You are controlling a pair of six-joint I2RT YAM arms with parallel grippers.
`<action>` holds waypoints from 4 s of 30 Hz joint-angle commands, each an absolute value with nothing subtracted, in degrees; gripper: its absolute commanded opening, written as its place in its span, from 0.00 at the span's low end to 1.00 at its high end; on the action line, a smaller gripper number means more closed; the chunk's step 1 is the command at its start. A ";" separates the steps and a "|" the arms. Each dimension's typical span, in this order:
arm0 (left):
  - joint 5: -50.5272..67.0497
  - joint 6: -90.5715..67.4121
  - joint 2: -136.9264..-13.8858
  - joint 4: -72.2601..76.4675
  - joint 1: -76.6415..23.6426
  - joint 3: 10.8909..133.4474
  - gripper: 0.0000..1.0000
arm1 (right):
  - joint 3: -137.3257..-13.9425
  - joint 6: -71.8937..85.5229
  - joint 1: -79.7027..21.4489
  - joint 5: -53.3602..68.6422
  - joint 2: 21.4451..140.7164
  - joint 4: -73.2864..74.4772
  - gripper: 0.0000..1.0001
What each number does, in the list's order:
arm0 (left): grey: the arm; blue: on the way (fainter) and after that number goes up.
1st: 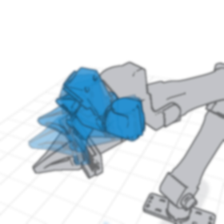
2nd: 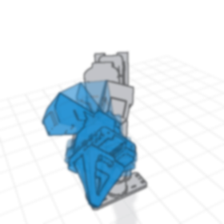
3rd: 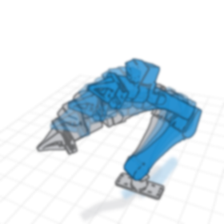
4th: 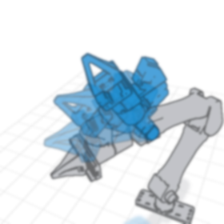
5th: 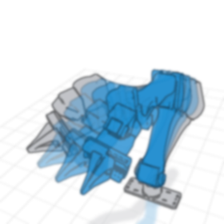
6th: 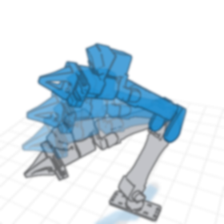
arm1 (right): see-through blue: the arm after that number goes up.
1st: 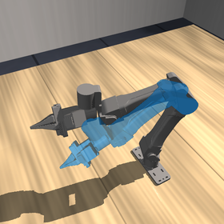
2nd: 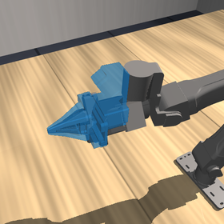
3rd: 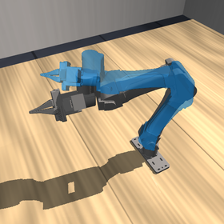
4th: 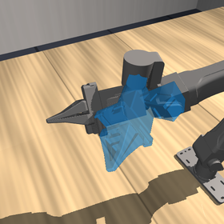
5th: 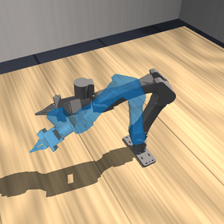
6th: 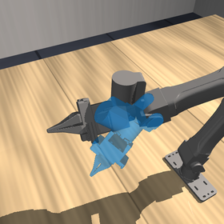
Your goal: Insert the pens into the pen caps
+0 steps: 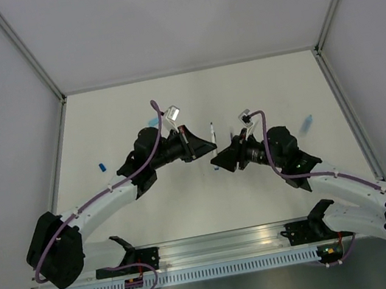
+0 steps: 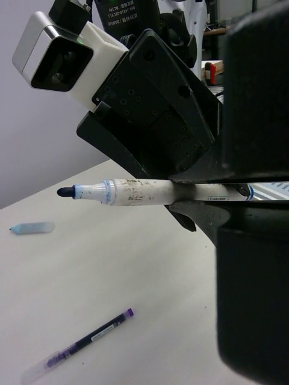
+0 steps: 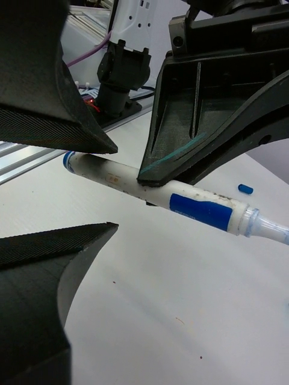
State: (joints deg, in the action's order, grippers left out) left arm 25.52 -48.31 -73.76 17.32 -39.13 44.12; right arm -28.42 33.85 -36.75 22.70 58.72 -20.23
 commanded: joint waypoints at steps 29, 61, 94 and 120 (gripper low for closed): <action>34.80 -48.43 -75.41 25.14 -39.81 47.19 0.30 | -27.51 38.93 -37.79 29.62 64.69 -32.43 0.00; 40.25 -47.02 -77.52 24.70 -39.81 48.96 0.02 | -28.92 39.55 -38.85 34.98 68.20 -33.31 0.32; 19.97 -31.12 -58.45 -8.15 -38.76 52.73 0.96 | -33.40 39.99 -37.09 -6.24 50.02 1.32 0.00; -0.27 -34.01 -85.16 -29.53 12.82 61.79 0.69 | -30.50 43.07 -37.00 1.93 40.69 -3.16 0.00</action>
